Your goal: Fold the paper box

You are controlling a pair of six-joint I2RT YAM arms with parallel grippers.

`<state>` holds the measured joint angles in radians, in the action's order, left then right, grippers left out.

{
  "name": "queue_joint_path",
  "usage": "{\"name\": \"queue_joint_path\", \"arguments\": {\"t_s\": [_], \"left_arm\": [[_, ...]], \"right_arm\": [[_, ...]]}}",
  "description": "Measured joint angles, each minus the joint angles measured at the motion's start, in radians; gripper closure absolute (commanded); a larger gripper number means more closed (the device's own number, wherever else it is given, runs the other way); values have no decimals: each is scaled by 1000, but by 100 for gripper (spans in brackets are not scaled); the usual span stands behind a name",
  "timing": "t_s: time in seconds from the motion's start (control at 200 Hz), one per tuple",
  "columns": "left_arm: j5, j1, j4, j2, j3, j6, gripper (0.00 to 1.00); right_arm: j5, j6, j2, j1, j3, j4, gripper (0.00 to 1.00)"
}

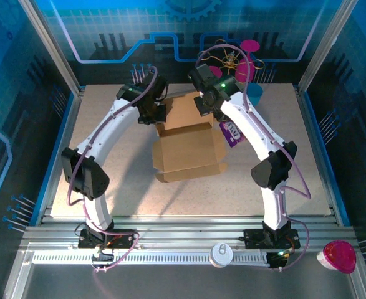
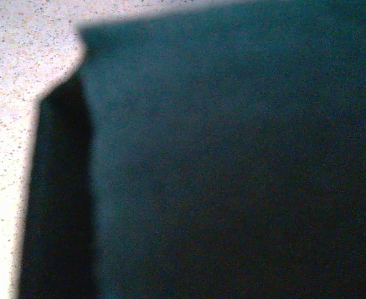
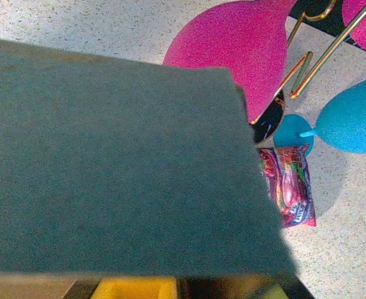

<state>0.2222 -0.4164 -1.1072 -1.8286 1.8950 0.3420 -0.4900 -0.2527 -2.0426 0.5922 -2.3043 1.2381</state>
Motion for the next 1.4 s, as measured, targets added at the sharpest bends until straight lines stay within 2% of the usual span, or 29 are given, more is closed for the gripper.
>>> {"name": "queue_joint_path", "arguments": {"t_s": [0.055, 0.115, 0.33, 0.445, 0.795, 1.186, 1.401], "left_arm": [[0, 0, 12, 10, -14, 0, 90], [-2, 0, 21, 18, -28, -2, 84], [-80, 28, 74, 49, -126, -3, 74], [-124, 48, 100, 60, -171, -8, 64], [-210, 60, 172, 116, -219, -7, 56], [-246, 60, 197, 136, -268, -5, 59], [-238, 60, 201, 136, -294, 0, 72]], "right_arm": [[2, -3, 0, 1, -2, -1, 100], [3, -3, 0, 2, -2, -1, 100], [27, 5, 0, 2, 1, 4, 100], [45, 10, 0, 2, 13, 5, 100], [49, 21, 0, 0, 14, 43, 100], [49, 20, 0, -7, 14, 57, 100], [58, 20, 0, -11, 12, 64, 100]]}}
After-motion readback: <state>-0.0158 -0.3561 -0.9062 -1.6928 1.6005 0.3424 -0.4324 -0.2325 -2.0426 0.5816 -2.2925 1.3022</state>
